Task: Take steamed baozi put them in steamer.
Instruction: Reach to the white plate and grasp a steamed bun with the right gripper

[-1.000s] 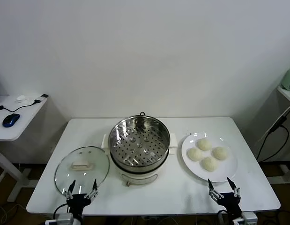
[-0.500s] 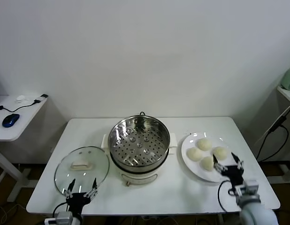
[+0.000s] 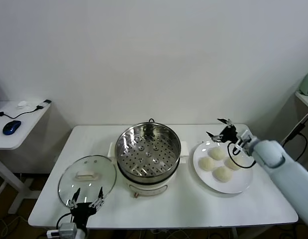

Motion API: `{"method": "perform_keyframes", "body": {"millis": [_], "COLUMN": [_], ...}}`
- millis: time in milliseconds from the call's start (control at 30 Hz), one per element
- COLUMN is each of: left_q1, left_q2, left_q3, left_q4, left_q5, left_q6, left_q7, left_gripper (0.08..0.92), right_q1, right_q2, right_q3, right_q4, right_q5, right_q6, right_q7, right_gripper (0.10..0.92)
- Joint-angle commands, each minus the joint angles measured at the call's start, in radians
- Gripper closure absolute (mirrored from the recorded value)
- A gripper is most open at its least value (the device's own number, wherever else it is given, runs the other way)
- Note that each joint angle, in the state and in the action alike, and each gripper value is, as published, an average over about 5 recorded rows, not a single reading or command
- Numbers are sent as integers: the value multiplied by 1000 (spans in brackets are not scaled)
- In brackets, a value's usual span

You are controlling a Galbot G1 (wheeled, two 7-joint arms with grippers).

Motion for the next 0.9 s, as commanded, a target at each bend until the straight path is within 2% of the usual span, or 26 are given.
{"method": "perform_keyframes", "body": {"millis": [33, 200, 467, 667, 900], "left_q1": [-1, -4, -11, -14, -20], "left_q2": [-4, -3, 1, 5, 4], "left_q3": [0, 3, -4, -3, -2], "left_q4": [11, 28, 51, 66, 75], "left_q5": [-4, -2, -1, 0, 2], "left_q6": [-6, -13, -26, -33, -36], "left_q7": [0, 0, -2, -2, -2], "left_gripper": [177, 177, 177, 177, 177], "right_q1": [639, 700, 609, 529, 475], "right_q2": [-46, 76, 250, 356, 397], "right_q3": [-710, -863, -888, -834, -784], "right_q4": [-315, -403, -502, -634, -701], "right_q5": [-68, -44, 48, -15, -65], "right_q6": [183, 147, 28, 6, -3], "right_q7": [-542, -543, -427, -361, -357], "right_gripper": [203, 203, 203, 203, 203]}}
